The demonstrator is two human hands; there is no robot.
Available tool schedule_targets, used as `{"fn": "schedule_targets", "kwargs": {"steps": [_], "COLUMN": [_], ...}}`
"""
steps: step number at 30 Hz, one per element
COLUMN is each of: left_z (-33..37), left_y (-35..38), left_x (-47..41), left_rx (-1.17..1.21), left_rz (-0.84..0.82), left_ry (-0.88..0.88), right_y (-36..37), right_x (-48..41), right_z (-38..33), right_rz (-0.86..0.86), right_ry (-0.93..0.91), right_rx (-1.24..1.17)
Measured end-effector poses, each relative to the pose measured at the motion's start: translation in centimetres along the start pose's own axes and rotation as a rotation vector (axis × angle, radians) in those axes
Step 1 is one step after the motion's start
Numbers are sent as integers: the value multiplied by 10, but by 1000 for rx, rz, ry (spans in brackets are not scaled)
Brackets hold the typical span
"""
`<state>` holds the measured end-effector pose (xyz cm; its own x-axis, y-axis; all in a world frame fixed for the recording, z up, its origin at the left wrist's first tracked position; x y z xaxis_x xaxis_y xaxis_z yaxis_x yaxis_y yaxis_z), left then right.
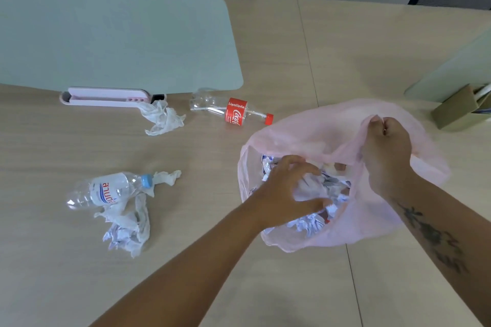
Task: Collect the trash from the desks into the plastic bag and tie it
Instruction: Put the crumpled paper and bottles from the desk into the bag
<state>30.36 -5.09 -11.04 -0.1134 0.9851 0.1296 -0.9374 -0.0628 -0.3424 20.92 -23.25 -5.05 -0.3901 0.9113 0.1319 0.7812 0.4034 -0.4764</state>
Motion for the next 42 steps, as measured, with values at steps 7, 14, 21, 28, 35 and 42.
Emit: {"fn": "schedule_targets", "kwargs": {"steps": [7,14,21,28,35,42], "left_z": [-2,-147,-205,-134,-33,3], "left_y": [-118,-252,-271,-198,-32,18], "left_x": [31,64,68,54,36,-13], "left_rx": [-205,-481,-669,-378,-323,-383], "left_rz": [682,696,533,642,175,-111], "left_ry": [119,-695,-883,-421,14,-108], "right_y": [0,12,13,25,9,-10], "right_x": [-3,-10,-22,-27,-16,5], "right_z": [4,17,40,41,23,7], "right_rz": [17,-6,12,30,71,91], "right_ry": [-17,16,67,86,57,43], "right_rx": [42,91,104,133,27,-51]}}
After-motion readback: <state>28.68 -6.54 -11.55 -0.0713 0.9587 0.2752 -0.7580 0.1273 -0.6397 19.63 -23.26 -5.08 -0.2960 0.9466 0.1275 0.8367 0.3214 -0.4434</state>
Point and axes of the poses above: each hand's wrist, its own x-axis away from the middle knuckle, its own y-axis out of the palm, z = x × y, the point moved 8 cm from there along -x, towards the middle knuckle, and after that the axes turned 13 degrees about -z, right-handed, at the moved point
